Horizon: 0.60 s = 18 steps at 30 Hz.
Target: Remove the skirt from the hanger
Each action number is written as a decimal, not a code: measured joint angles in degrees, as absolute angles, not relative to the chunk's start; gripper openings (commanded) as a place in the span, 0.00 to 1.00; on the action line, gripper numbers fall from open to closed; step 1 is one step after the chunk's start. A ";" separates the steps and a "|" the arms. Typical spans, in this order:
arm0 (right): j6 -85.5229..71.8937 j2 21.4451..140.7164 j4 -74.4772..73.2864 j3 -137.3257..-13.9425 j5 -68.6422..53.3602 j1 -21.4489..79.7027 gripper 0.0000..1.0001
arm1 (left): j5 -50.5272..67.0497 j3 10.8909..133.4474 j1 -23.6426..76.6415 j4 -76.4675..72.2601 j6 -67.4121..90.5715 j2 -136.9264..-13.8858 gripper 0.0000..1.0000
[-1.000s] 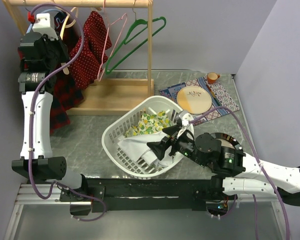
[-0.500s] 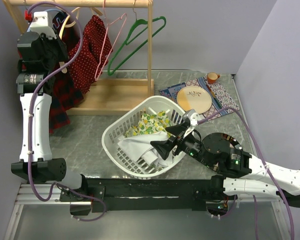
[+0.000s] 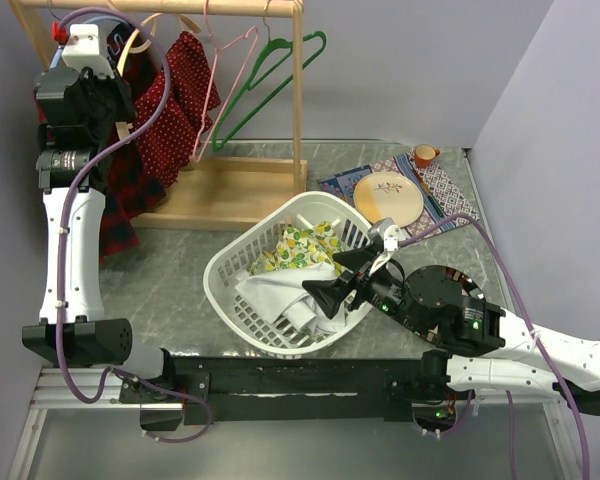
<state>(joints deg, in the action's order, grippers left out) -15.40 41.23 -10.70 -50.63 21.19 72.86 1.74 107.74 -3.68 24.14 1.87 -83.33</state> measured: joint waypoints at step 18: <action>-15.40 41.41 -10.66 -50.63 21.45 72.86 0.99 | 3.64 102.54 -3.68 17.12 -4.45 -80.75 0.01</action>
<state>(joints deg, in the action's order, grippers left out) -15.40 41.41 -10.66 -50.63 21.45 72.86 3.64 102.54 -3.68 17.12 -4.45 -80.75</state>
